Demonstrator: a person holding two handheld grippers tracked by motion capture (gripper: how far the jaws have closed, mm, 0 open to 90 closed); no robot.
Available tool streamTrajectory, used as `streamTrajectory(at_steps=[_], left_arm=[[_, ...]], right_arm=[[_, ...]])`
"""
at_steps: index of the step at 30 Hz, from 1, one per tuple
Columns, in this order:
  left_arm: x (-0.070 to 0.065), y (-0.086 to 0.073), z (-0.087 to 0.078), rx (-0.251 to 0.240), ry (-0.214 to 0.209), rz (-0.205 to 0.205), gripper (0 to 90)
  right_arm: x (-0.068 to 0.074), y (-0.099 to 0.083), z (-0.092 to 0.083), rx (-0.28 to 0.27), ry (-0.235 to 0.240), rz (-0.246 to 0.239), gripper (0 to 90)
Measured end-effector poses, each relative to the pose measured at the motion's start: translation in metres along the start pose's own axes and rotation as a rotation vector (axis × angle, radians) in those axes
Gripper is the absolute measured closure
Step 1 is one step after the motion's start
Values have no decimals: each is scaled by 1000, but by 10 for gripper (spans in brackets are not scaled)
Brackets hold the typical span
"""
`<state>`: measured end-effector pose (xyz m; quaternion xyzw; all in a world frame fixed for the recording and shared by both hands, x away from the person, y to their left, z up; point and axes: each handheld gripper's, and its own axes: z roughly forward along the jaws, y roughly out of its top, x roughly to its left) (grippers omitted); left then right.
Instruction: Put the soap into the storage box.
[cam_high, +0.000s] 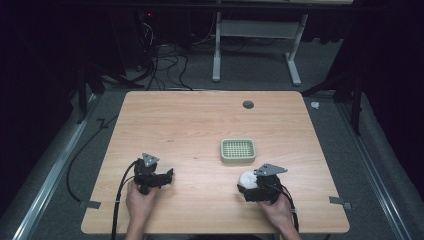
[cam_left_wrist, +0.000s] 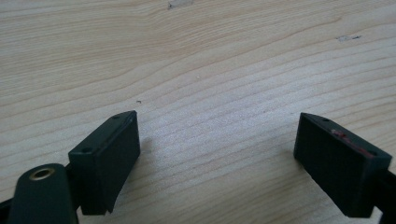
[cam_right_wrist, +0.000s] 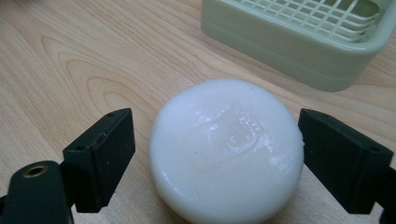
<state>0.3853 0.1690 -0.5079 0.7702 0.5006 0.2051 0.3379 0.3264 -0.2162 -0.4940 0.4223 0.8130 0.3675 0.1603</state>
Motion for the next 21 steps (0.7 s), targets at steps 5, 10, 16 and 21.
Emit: streamTrajectory(at_steps=[5, 10, 16, 21], left_arm=[[0, 0, 0, 0, 0, 0, 149], [0, 0, 0, 0, 0, 0, 149], [0, 0, 0, 0, 0, 0, 149], [0, 0, 0, 0, 0, 0, 149]], right_arm=[[1, -1, 3, 10, -6, 0, 136], [2, -3, 7, 20, -19, -12, 151], [3, -4, 9, 35, -29, -29, 174], [3, -5, 8, 35, -43, -37, 219]])
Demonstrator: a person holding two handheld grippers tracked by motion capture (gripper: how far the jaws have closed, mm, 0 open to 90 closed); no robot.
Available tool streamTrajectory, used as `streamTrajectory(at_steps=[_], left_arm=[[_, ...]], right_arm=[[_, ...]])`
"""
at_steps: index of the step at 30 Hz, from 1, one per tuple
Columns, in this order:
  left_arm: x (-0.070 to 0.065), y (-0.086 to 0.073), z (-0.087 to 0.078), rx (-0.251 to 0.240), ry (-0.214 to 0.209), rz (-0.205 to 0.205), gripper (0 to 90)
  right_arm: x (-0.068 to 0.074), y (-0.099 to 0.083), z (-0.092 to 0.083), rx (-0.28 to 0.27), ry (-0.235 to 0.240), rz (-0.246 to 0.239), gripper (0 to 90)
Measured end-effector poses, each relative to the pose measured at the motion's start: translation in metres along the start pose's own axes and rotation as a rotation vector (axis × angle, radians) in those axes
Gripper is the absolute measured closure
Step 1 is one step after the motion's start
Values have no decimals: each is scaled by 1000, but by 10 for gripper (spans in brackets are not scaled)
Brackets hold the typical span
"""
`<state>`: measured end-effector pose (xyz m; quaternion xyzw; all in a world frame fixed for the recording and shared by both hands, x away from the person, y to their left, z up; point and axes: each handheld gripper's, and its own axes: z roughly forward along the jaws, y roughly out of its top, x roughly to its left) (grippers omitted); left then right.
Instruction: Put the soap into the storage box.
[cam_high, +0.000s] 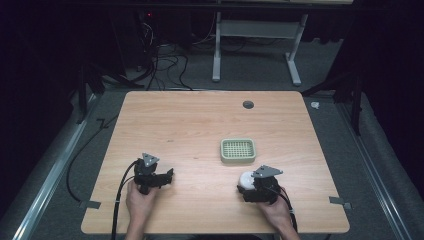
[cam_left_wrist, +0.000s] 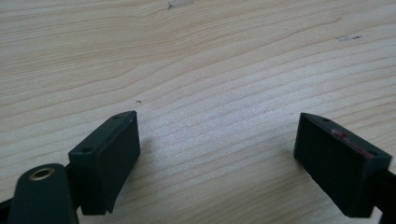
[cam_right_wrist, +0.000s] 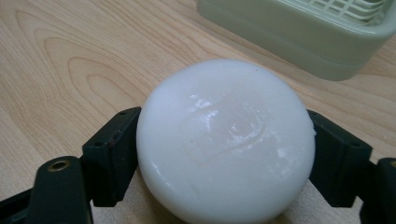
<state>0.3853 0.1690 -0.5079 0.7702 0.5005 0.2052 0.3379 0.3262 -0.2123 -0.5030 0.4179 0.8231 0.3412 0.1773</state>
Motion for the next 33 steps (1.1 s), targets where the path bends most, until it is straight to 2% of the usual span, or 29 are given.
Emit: streamTrajectory(at_steps=[23, 33], left_arm=[[0, 0, 0, 0, 0, 0, 149], [0, 0, 0, 0, 0, 0, 149]], right_arm=[[0, 1, -2, 14, 10, -4, 243], [0, 6, -8, -2, 22, -1, 244]])
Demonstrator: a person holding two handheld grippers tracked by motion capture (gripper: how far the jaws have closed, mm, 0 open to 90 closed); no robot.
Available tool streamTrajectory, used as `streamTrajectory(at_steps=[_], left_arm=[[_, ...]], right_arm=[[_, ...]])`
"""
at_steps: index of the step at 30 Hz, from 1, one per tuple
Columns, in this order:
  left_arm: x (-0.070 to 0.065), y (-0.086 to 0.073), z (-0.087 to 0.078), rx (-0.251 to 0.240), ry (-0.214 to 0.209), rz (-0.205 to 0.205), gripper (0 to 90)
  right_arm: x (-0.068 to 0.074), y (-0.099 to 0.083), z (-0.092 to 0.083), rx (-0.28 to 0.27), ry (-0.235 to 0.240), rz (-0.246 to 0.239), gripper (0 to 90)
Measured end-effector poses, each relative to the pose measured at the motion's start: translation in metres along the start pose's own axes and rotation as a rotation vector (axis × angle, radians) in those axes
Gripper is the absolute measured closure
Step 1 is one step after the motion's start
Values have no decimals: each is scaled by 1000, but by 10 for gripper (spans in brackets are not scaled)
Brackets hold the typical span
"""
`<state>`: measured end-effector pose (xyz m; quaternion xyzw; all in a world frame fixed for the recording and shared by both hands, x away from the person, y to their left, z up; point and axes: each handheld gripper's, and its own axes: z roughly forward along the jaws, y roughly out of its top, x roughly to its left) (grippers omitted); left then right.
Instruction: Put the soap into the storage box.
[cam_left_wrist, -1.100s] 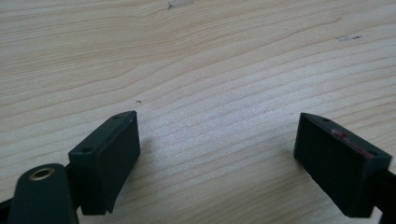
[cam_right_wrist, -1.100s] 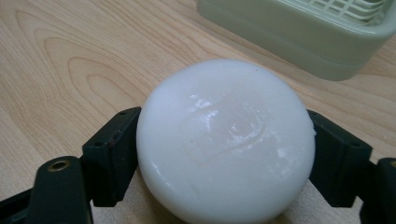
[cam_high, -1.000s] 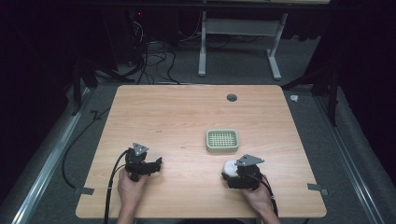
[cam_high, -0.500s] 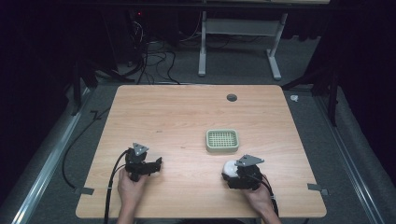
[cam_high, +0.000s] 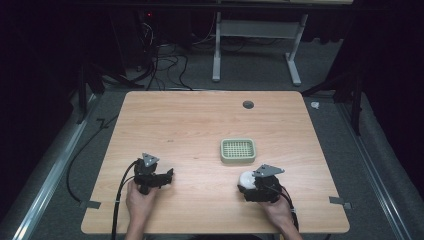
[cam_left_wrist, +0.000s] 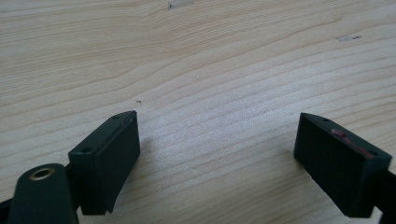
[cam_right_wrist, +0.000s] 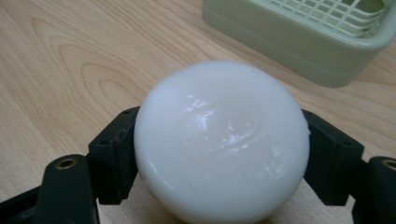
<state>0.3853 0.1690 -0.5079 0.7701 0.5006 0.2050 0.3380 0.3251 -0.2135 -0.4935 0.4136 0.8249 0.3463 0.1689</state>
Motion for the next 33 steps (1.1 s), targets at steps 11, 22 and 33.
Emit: streamTrajectory(at_steps=[11, 22, 33], left_arm=[[0, 0, 0, 0, 0, 0, 149], [0, 0, 0, 0, 0, 1, 149], [0, 0, 0, 0, 0, 0, 149]], right_arm=[[-2, 7, -9, -20, -1, -6, 244], [-8, 12, -17, -37, 0, -11, 244], [-15, 19, -24, -55, -8, 0, 244]])
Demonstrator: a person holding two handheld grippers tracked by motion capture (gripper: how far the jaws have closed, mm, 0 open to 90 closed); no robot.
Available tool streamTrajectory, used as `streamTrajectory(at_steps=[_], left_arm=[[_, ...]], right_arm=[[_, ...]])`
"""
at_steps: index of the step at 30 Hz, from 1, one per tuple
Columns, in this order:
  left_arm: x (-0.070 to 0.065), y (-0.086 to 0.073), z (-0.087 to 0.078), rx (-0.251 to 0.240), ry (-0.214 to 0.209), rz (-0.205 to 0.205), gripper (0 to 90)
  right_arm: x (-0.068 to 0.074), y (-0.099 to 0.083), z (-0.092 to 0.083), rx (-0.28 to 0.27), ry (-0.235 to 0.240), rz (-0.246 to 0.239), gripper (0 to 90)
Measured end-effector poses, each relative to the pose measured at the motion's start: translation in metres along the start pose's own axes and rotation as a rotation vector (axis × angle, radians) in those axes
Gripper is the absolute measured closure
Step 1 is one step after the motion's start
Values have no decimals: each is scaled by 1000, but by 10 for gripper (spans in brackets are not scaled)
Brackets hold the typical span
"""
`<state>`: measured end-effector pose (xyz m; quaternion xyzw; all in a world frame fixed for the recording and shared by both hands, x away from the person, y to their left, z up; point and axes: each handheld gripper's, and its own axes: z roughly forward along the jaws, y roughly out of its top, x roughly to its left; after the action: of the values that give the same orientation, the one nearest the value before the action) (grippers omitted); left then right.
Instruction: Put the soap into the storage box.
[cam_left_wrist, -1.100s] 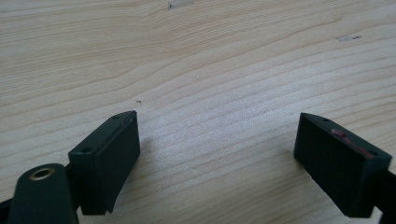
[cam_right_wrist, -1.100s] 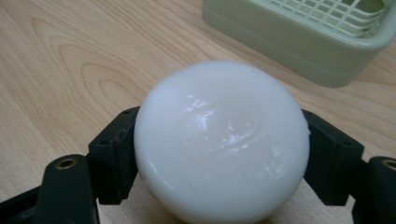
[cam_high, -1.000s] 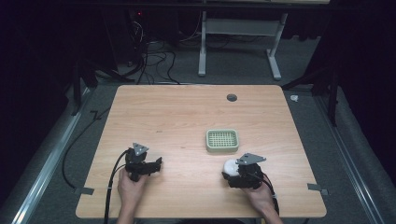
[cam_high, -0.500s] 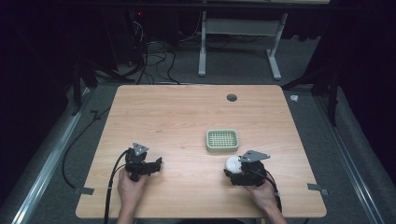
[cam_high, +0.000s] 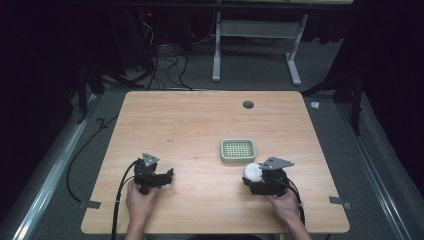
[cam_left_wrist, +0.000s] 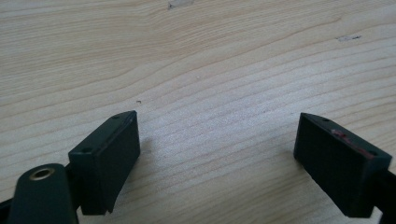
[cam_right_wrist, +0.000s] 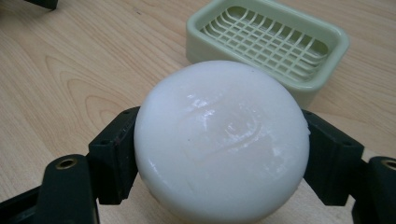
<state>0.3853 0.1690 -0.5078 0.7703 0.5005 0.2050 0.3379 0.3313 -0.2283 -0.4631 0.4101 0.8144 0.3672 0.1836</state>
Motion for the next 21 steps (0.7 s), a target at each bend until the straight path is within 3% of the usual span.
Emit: streamTrajectory(at_steps=[11, 21], left_arm=[[0, 0, 0, 0, 0, 0, 149], [0, 0, 0, 0, 0, 0, 149]], right_arm=[[-16, 11, -10, -57, -40, 56, 245], [-23, 21, -12, -72, -51, 63, 244]])
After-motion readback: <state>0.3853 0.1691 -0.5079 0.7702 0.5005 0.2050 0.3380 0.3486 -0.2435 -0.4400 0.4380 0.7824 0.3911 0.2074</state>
